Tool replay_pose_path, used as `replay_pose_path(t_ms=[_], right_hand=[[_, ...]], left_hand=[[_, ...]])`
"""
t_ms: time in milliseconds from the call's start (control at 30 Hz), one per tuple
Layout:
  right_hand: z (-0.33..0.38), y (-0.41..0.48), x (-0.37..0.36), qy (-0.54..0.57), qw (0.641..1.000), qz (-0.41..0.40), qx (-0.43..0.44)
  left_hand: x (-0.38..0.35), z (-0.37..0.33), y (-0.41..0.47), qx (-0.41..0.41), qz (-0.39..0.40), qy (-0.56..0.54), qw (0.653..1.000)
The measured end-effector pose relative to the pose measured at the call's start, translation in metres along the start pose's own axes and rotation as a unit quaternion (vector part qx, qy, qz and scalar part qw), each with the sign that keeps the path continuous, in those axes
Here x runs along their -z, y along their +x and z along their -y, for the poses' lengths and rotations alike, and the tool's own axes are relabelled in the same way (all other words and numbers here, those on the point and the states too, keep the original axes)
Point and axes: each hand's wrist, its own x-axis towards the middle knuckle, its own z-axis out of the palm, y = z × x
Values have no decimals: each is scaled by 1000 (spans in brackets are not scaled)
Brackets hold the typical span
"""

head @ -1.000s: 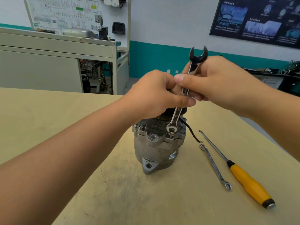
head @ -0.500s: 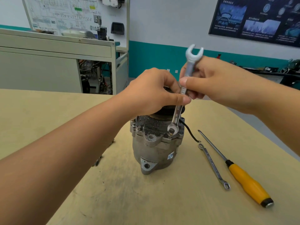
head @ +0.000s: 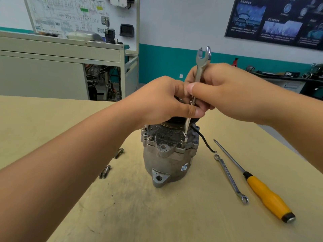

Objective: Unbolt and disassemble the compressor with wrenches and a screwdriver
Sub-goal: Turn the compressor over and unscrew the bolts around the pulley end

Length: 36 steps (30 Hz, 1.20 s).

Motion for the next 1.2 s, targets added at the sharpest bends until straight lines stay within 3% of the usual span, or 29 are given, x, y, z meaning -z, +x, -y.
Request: replay_pose_path(t_ms=[300, 533, 900, 1000, 1200], right_hand=[[-11, -3, 0, 98, 995, -19, -13], [-13, -2, 4, 41, 998, -5, -50], [-13, 0, 0, 68, 996, -42, -27], [-11, 1, 1, 77, 997, -18, -27], [-6, -2, 5, 58, 998, 25, -18]], left_hand=[[-12, -2, -1, 1, -76, 58, 995], [-2, -1, 0, -34, 16, 67, 997], [-6, 2, -1, -4, -69, 56, 996], [-5, 2, 0, -15, -55, 92, 994], [-3, 3, -2, -10, -6, 60, 998]])
